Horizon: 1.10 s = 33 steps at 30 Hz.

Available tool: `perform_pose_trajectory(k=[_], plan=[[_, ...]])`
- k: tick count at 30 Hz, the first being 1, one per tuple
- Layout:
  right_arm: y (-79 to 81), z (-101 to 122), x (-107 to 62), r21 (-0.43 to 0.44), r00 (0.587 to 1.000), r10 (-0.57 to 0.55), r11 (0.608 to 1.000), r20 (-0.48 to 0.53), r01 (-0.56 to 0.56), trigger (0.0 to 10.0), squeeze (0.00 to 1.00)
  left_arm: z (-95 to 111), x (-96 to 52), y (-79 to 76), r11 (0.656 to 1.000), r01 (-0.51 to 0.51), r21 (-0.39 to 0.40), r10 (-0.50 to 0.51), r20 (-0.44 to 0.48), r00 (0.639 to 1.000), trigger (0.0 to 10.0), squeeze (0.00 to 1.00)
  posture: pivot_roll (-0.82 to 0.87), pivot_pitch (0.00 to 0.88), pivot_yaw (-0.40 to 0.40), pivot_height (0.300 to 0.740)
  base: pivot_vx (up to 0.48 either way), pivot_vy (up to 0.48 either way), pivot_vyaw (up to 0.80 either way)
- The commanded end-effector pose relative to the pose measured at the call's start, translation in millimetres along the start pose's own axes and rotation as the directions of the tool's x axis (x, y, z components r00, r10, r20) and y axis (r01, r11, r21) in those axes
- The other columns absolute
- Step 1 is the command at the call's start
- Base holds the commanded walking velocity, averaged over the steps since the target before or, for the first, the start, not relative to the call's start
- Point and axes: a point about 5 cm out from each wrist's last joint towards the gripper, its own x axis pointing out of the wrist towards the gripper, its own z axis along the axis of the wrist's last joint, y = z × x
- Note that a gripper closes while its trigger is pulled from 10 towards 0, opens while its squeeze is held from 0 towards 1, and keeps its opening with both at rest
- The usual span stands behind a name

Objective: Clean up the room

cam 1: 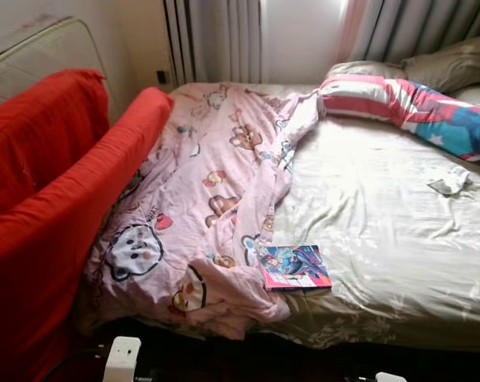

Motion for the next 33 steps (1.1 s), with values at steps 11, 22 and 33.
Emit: perform_pose_trajectory(k=[11,22,33], plan=[[-2.1,-2.6,-1.1,-0.005,1.000,-0.006,1.000,-0.004,0.005,10.0,0.00,-3.1,-0.3,-0.9,1.000,0.009,0.028,-0.009,-0.024,1.000,10.0,0.00,-0.02,0.025,0.023,0.735,0.000,-0.352,0.00],[-2.3,-1.8,-1.0,0.007,1.000,-0.002,1.000,0.001,0.002,10.0,1.00,-2.7,0.0,-2.5,1.000,0.019,0.022,-0.019,-0.025,1.000,10.0,1.00,-0.02,0.024,0.021,0.735,0.000,-0.374,0.00],[-2.8,-0.9,-0.7,0.001,1.000,-0.010,1.000,0.003,0.010,10.0,0.96,-2.3,0.2,-2.7,1.000,0.019,0.021,-0.018,-0.024,1.000,10.0,0.99,-0.02,0.023,0.019,0.735,0.000,-0.395,0.00]])
